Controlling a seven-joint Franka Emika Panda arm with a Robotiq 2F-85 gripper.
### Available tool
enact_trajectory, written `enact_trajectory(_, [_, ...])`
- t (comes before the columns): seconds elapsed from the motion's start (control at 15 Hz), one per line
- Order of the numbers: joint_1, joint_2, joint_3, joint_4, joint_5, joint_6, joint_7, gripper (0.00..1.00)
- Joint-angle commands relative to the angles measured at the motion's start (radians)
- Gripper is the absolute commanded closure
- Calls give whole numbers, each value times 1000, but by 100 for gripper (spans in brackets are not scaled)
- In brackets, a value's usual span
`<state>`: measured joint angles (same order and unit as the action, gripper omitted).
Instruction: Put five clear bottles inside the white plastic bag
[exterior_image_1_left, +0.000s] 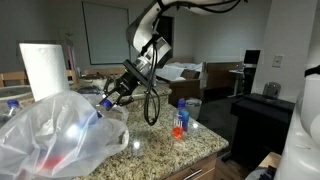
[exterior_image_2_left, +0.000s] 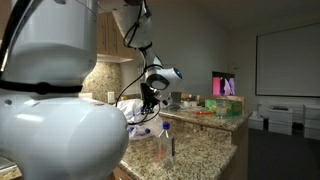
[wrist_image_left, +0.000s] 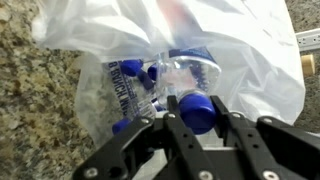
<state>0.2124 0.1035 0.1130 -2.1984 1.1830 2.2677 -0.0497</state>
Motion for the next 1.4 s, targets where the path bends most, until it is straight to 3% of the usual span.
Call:
enact_trajectory(0.0, [-6,62,41,53,57,-21,-12,90])
enact_trajectory(0.73, [25,184,91,131,20,-31,78,89])
enact_trajectory(0.8, [28,190,92,137,18,-34,77,71])
enact_trajectory(0.87, [29,194,92,142,18,-38,72,40])
enact_trajectory(1.0, [28,199,93,148,16,-46,68,33])
enact_trajectory(1.33, [23,197,87,155,12,-63,59,2])
